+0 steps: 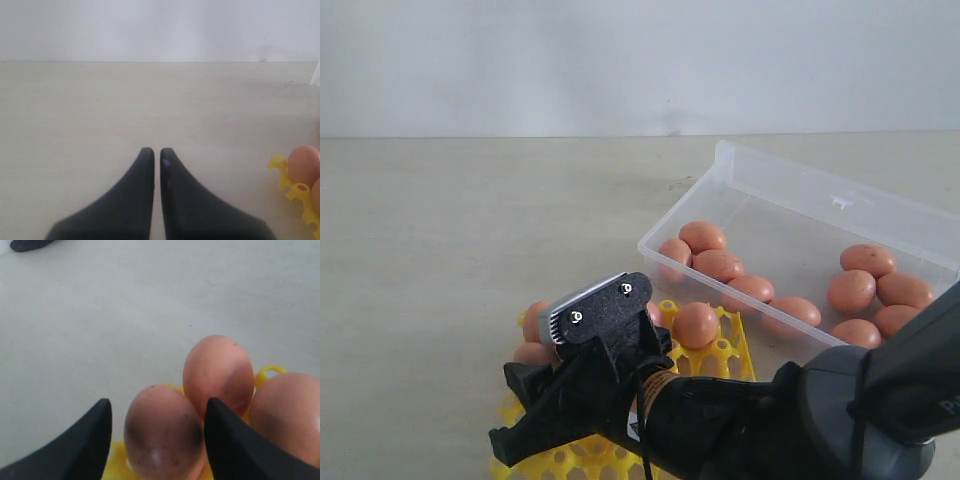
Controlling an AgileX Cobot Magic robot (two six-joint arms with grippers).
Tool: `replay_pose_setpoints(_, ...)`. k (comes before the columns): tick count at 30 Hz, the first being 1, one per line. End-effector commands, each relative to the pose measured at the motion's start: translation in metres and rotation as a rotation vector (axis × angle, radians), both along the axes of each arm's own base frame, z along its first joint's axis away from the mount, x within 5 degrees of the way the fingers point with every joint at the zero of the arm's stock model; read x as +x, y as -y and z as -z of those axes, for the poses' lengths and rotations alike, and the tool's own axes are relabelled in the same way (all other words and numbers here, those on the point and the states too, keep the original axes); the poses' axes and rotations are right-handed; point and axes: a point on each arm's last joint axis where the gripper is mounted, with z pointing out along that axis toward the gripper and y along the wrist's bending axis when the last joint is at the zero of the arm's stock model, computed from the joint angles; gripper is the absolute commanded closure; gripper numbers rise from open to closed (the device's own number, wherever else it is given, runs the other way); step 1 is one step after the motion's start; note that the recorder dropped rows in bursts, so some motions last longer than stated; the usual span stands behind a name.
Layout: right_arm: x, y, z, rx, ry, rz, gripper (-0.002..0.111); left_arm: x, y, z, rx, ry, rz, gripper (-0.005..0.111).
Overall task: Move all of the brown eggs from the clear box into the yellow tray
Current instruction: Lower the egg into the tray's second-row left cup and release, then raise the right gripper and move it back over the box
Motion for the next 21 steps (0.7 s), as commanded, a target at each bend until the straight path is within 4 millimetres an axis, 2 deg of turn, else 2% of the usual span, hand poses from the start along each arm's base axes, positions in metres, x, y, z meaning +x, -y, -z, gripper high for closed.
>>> replay_pose_setpoints(1,0.005,-0.007,-0.006,0.028,0.021,0.002,0.060,0.000,0.000,-0.002,-0.015,0.015,0.001,0.103)
replay_pose_setpoints(4,0.007,-0.009,-0.020,0.067,0.056,0.002,0.060,0.000,0.000,-0.002,-0.015,0.015,0.001,0.103)
replay_pose_setpoints(6,0.007,-0.008,-0.037,0.076,0.109,-0.008,0.060,0.000,0.000,-0.002,-0.015,0.015,0.001,0.103)
replay_pose_setpoints(10,0.008,0.008,-0.091,0.062,0.255,0.087,0.065,0.000,0.000,-0.002,-0.015,0.015,0.001,0.103)
replay_pose_setpoints(12,0.011,0.032,-0.122,0.004,0.329,0.250,0.081,0.000,0.000,-0.002,-0.015,0.015,0.001,0.103)
replay_pose_setpoints(14,0.019,0.066,-0.146,-0.072,0.295,0.450,0.100,0.000,0.000,-0.002,-0.015,0.015,0.001,0.103)
replay_pose_setpoints(15,0.025,0.084,-0.150,-0.099,0.196,0.520,0.106,0.000,0.000,-0.002,-0.015,0.015,0.001,0.103)
replay_pose_setpoints(16,0.032,0.101,-0.157,-0.146,0.116,0.525,0.108,0.000,0.000,-0.002,-0.015,0.015,0.001,0.103)
replay_pose_setpoints(18,0.048,0.131,-0.168,-0.201,0.039,0.442,0.104,0.000,0.000,-0.002,-0.015,0.015,0.001,0.103)
replay_pose_setpoints(21,0.080,0.177,-0.183,-0.123,0.039,0.433,0.096,0.000,0.000,-0.002,-0.015,0.015,0.001,0.103)
